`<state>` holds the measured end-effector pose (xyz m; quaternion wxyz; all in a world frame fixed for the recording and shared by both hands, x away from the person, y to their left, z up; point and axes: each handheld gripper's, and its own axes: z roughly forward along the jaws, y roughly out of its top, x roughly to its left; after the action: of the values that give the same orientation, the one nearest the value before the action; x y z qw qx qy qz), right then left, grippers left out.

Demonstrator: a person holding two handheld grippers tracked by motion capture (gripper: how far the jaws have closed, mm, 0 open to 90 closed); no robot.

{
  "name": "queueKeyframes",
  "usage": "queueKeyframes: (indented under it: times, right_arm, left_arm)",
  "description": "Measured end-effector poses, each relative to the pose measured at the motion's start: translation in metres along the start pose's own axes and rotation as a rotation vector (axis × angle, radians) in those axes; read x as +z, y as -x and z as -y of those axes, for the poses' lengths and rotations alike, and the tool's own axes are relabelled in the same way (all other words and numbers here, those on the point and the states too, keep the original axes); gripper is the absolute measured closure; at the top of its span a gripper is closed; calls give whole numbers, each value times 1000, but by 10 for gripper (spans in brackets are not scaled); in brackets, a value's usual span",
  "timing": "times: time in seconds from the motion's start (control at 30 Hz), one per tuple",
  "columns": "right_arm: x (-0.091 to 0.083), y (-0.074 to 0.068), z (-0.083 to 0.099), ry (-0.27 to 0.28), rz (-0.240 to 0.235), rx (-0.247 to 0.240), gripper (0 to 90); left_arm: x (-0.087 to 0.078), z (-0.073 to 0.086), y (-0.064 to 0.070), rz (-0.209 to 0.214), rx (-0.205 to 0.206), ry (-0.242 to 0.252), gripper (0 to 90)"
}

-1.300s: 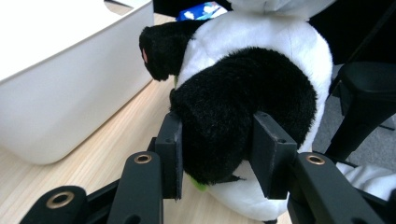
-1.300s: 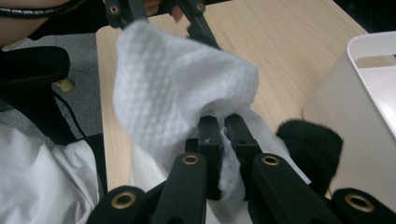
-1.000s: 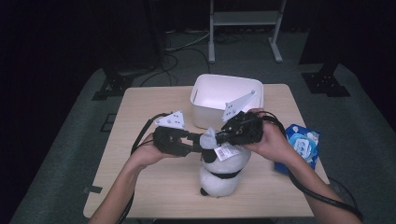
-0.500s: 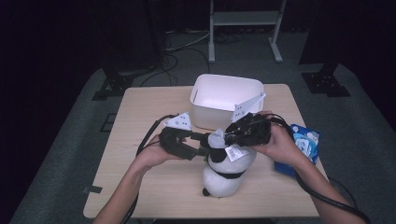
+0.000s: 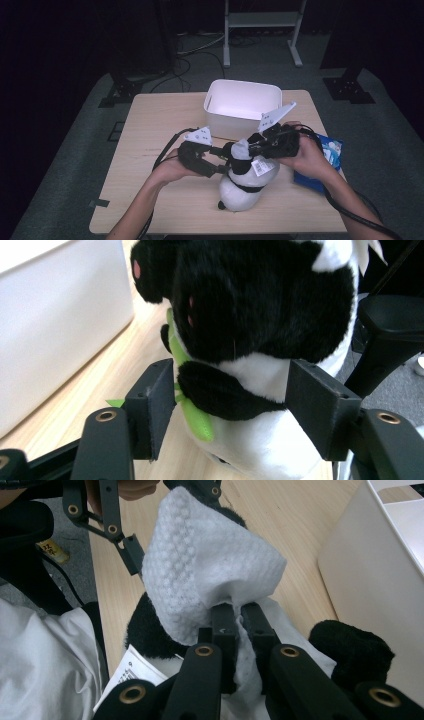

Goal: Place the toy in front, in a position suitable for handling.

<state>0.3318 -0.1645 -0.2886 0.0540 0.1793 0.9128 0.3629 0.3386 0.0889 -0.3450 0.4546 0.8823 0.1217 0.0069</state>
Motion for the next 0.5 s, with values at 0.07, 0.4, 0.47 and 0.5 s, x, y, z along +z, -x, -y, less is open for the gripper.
queueKeyframes:
  times: [0.07,0.4,0.47,0.5]
  right_arm:
    - [-1,0,2,-1,1,7,864]
    - [-3,2,9,14,10,17,863]
    - [-2,2,7,14,14,19,863]
    - [-2,2,7,17,14,17,863]
  left_arm:
    - [3,1,0,11,3,-1,347]
    - [17,5,9,39,11,-4,280]
    - [20,4,12,47,22,-12,270]
    - [21,4,14,42,29,-18,256]
